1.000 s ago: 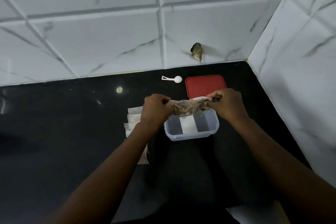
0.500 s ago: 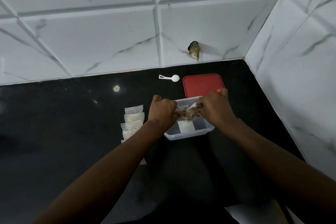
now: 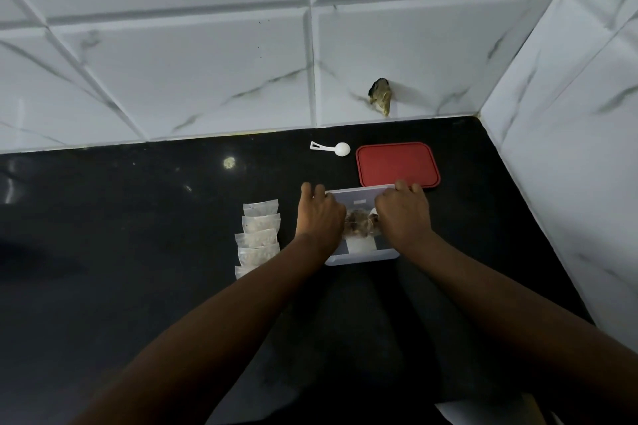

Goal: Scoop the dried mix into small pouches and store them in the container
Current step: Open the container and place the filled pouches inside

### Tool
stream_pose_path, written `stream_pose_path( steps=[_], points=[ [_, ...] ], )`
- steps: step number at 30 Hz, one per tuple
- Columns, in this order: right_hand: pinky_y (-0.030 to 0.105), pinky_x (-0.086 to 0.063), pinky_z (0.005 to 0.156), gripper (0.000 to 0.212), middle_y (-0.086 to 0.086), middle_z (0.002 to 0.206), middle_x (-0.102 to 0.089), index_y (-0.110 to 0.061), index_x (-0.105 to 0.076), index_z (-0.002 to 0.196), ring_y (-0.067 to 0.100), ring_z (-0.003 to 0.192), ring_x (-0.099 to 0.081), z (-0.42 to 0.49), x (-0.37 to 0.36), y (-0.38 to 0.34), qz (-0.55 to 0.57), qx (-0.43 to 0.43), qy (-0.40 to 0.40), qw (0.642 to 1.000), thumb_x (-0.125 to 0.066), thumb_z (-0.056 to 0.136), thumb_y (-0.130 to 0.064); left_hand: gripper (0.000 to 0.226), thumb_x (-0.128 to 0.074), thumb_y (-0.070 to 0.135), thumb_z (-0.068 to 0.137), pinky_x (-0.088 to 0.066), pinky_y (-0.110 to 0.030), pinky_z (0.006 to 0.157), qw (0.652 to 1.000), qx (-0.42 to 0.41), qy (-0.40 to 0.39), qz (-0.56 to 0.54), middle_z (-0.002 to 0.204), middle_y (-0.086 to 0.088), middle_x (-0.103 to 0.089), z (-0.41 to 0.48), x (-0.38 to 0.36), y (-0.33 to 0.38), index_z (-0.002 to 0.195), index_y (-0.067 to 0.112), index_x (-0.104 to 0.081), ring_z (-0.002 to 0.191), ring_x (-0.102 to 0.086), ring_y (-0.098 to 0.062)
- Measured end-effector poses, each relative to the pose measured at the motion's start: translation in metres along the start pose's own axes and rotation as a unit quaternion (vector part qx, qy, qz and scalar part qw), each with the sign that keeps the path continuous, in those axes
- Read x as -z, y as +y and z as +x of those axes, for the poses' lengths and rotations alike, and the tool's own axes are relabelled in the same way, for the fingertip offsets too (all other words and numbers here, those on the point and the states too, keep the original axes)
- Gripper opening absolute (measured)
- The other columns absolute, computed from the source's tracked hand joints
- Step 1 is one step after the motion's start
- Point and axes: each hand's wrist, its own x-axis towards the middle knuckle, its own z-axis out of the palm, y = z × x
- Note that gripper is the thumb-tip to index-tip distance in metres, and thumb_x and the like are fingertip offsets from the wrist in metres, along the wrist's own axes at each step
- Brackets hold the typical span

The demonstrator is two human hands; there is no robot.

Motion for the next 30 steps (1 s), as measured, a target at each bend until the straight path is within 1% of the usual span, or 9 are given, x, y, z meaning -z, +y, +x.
stream_pose_path(
  steps=[4, 7, 11, 15, 18, 20, 23, 27, 30],
  points=[
    [0.037, -0.041, 0.095, 0.025, 0.001, 0.106, -0.068, -0.019, -0.070, 0.110, 0.019, 0.105, -0.056, -0.001, -0.005, 0.007, 0.052, -0.004, 0.052, 0.997, -0.069, 0.090, -0.036, 0.036, -0.060, 0.047, 0.096, -0.035, -0.044, 0.105, 0.998, -0.010, 0.030, -0.059, 0.124, -0.006, -0.062, 0.000, -0.003, -0.001, 0.119, 0.020, -0.068, 0.118, -0.053, -0.026],
    [0.032, -0.044, 0.096, 0.033, -0.002, 0.117, -0.067, -0.022, -0.069, 0.119, 0.015, 0.109, -0.059, -0.004, 0.000, 0.009, 0.161, 0.007, 0.075, 0.984, -0.075, 0.088, -0.031, 0.031, -0.063, 0.036, 0.096, -0.044, -0.038, 0.100, 0.981, -0.043, 0.077, -0.173, 0.123, -0.005, -0.061, -0.002, 0.001, 0.000, 0.121, 0.017, -0.067, 0.115, -0.058, -0.023],
    [0.040, -0.044, 0.102, 0.030, 0.008, 0.126, -0.057, -0.013, -0.059, 0.124, 0.026, 0.123, -0.055, 0.016, 0.025, -0.001, 0.177, -0.069, -0.255, 0.948, -0.065, 0.097, -0.025, 0.033, -0.061, 0.020, 0.097, -0.051, -0.038, 0.093, 0.957, -0.096, 0.043, -0.269, 0.130, -0.008, -0.056, -0.006, 0.005, 0.006, 0.129, 0.015, -0.067, 0.121, -0.054, -0.026],
    [0.040, -0.052, 0.084, 0.020, 0.015, 0.116, -0.066, -0.008, -0.064, 0.114, 0.031, 0.104, -0.064, -0.001, 0.004, -0.003, 0.191, -0.080, -0.145, 0.967, -0.058, 0.096, -0.016, 0.042, -0.056, 0.027, 0.100, -0.049, -0.045, 0.102, 0.955, -0.086, -0.056, -0.279, 0.140, -0.014, -0.041, -0.006, -0.001, 0.009, 0.139, 0.012, -0.057, 0.130, -0.042, -0.033],
    [0.047, -0.045, 0.105, 0.058, 0.015, 0.136, -0.056, -0.009, -0.045, 0.143, 0.033, 0.126, -0.054, 0.005, 0.013, -0.013, 0.251, -0.185, -0.226, 0.923, -0.070, 0.091, -0.013, 0.049, -0.053, 0.031, 0.101, -0.046, -0.047, 0.107, 0.957, -0.069, -0.105, -0.263, 0.144, -0.017, -0.036, -0.003, -0.001, 0.009, 0.145, 0.010, -0.050, 0.135, -0.037, -0.037],
    [0.044, -0.043, 0.107, 0.065, 0.014, 0.141, -0.051, -0.008, -0.038, 0.149, 0.031, 0.130, -0.052, 0.006, 0.010, -0.017, 0.269, -0.186, -0.187, 0.926, -0.070, 0.092, -0.012, 0.054, -0.052, 0.030, 0.101, -0.042, -0.048, 0.110, 0.956, -0.067, -0.133, -0.251, 0.149, -0.018, -0.031, 0.000, 0.001, 0.010, 0.150, 0.011, -0.043, 0.138, -0.033, -0.038],
    [0.041, -0.043, 0.107, 0.057, 0.013, 0.146, -0.047, -0.006, -0.039, 0.148, 0.029, 0.131, -0.051, -0.008, 0.007, -0.016, 0.233, -0.135, -0.150, 0.951, -0.064, 0.097, -0.012, 0.058, -0.052, 0.030, 0.101, -0.038, -0.048, 0.114, 0.955, -0.065, -0.158, -0.242, 0.152, -0.019, -0.028, 0.003, 0.003, 0.012, 0.154, 0.012, -0.038, 0.139, -0.031, -0.039],
    [0.042, -0.053, 0.090, 0.026, 0.014, 0.126, -0.059, -0.008, -0.061, 0.121, 0.032, 0.112, -0.059, -0.014, 0.003, -0.009, 0.219, -0.089, -0.092, 0.967, -0.053, 0.097, -0.012, 0.048, -0.058, 0.021, 0.098, -0.048, -0.046, 0.102, 0.955, -0.054, -0.085, -0.279, 0.143, -0.015, -0.041, -0.005, 0.002, 0.010, 0.144, 0.011, -0.051, 0.133, -0.041, -0.034],
    [0.041, -0.054, 0.090, 0.025, 0.013, 0.120, -0.066, -0.011, -0.064, 0.121, 0.030, 0.108, -0.064, -0.016, 0.000, -0.008, 0.219, -0.086, -0.123, 0.964, -0.054, 0.098, -0.015, 0.044, -0.058, 0.014, 0.096, -0.052, -0.044, 0.098, 0.941, -0.047, -0.105, -0.318, 0.139, -0.013, -0.052, -0.009, 0.003, 0.008, 0.140, 0.010, -0.055, 0.127, -0.054, -0.031]
  ],
)
